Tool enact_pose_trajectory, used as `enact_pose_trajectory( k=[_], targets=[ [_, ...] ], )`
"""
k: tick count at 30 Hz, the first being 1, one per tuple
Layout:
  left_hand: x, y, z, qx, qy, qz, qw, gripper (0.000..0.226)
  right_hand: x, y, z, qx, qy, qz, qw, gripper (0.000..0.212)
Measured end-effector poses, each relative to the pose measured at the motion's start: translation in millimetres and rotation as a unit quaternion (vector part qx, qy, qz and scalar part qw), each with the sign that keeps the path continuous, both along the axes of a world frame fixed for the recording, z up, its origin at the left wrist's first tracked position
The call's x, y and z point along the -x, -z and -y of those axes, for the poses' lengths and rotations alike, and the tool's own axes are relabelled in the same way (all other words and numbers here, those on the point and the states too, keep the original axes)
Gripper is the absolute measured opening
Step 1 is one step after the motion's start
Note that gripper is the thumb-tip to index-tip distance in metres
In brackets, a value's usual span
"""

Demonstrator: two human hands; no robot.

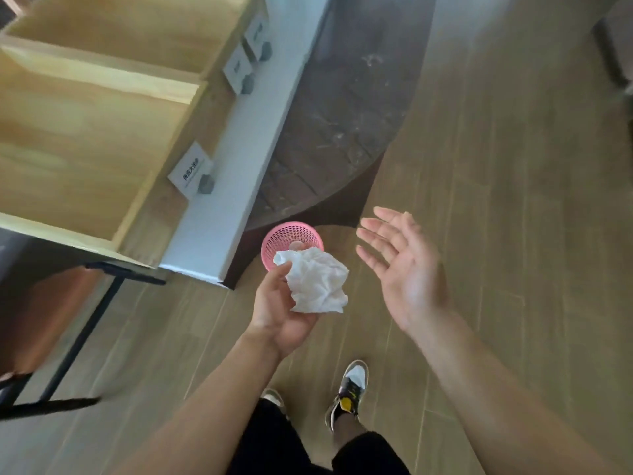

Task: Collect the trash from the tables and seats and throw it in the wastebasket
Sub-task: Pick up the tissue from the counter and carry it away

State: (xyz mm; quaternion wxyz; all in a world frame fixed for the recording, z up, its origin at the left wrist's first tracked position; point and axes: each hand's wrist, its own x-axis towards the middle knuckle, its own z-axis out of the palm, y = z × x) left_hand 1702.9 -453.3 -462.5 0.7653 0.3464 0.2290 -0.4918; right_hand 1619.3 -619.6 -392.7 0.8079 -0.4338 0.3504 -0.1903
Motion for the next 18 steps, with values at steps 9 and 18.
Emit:
enact_pose_trajectory(
  k=[9, 18],
  targets=[
    [-47.9, 108.0, 24.9, 0.004, -0.062, 0.006, 0.998, 0.078, -64.2, 130.4, 23.8, 0.073, -0.069, -0.033, 0.994, 0.042],
    [-77.9, 254.2, 24.7, -0.056, -0.065, -0.005, 0.996, 0.043, -105.7, 287.4, 16.5, 0.092, -0.118, -0.103, 0.983, 0.031]
  ],
)
